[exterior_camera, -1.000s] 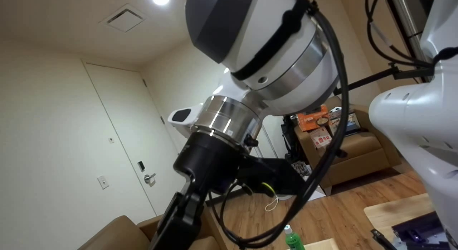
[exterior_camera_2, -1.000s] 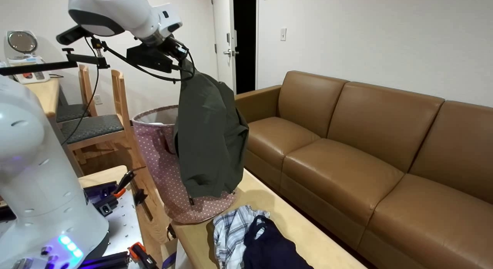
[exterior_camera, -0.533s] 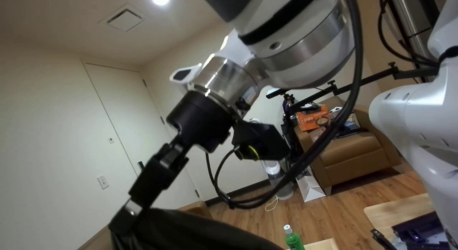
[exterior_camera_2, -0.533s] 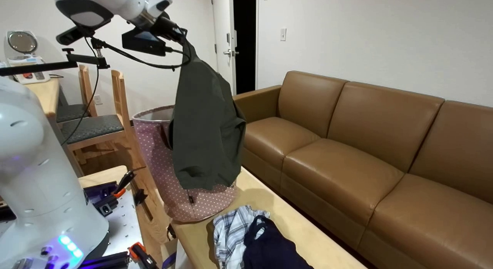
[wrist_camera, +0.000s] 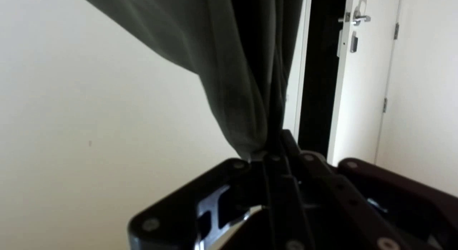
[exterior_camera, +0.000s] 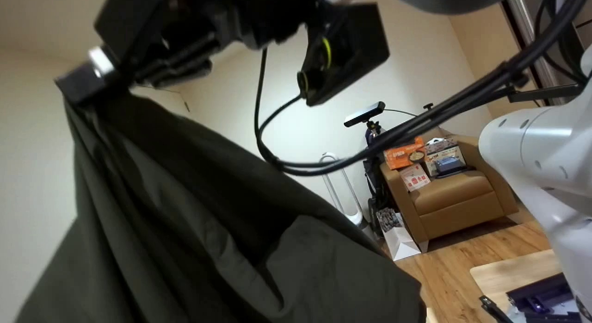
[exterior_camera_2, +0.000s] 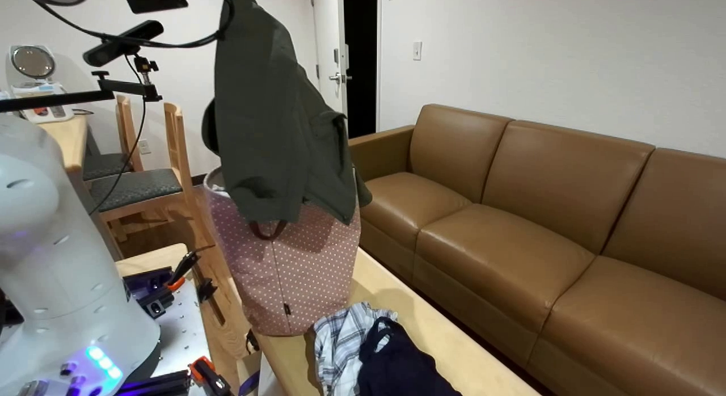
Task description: Pick the cloth and put it in the bag
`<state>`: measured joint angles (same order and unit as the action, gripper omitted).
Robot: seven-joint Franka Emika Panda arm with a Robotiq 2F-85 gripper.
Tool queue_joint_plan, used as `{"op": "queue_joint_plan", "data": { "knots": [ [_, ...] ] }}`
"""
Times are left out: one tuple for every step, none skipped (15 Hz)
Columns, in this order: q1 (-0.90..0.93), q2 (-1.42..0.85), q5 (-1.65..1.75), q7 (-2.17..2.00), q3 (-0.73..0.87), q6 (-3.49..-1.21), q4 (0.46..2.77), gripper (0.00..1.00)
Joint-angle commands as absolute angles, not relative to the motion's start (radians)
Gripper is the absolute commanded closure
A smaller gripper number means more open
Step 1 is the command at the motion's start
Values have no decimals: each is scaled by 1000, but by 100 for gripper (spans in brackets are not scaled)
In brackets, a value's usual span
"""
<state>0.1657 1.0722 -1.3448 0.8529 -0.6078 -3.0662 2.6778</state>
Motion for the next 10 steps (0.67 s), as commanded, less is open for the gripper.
{"op": "queue_joint_plan", "data": {
  "knots": [
    [183,1147,-1264,838,-635,-2995,2567,96],
    [184,1146,-1249,833,-646,-2972,2521,96],
    [183,1106,-1257,842,-653,-2963,2478,96],
    [198,1087,-1271,862,-643,-2942,2455,97],
    [209,1044,-1311,893,-636,-2946,2446,97],
    [210,1033,-1327,906,-626,-2934,2451,97],
    [235,998,-1373,946,-603,-2948,2478,96],
    [252,975,-1414,977,-580,-2951,2492,97],
    [288,952,-1490,1040,-535,-2950,2529,97],
    [304,934,-1560,1096,-499,-2929,2542,97]
  ]
}}
